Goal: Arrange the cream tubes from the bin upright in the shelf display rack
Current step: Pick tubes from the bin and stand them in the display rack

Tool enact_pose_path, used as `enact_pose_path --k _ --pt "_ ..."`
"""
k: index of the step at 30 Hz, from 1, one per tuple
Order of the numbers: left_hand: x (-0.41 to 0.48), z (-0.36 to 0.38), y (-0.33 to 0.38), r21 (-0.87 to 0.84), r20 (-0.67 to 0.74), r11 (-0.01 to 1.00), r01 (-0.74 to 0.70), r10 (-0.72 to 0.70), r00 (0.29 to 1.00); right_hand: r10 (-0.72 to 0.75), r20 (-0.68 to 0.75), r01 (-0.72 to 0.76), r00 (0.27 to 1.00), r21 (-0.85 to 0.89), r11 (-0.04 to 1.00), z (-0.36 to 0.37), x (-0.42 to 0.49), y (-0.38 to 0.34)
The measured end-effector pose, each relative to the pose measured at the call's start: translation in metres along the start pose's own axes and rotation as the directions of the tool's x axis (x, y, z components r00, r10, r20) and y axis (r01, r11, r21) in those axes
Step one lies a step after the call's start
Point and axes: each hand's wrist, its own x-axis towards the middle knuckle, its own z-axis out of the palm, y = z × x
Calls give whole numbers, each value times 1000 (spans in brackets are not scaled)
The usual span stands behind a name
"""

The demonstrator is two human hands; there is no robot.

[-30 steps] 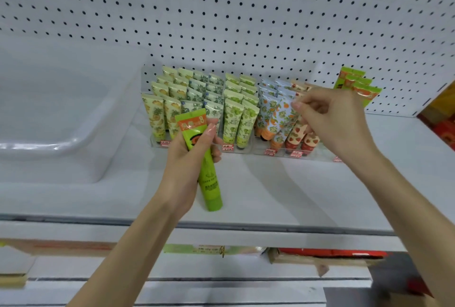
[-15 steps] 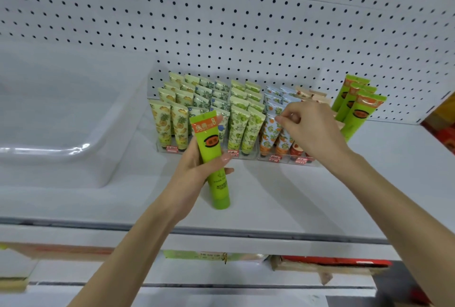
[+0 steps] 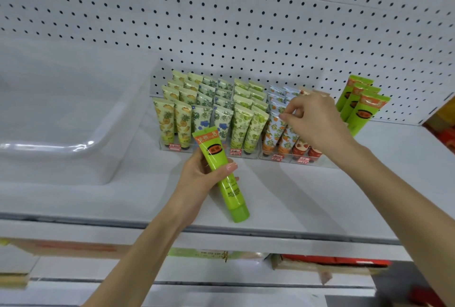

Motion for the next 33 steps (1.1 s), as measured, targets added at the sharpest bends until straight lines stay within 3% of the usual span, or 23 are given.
enact_pose_path --k 17,23,27,33 --pt "-4 1 2 -65 19 998 17 -15 1000 7 41 -7 999 -16 1000 0 1 3" --pt "-4 1 4 -112 36 993 23 -19 999 -16 -20 18 1000 120 993 -15 -17 -4" --pt "-6 1 8 -134 50 991 26 -20 999 32 132 -78 991 362 929 -11 -49 -14" --pt "-13 6 21 40 106 999 -21 17 994 35 427 -334 903 650 683 19 -101 -33"
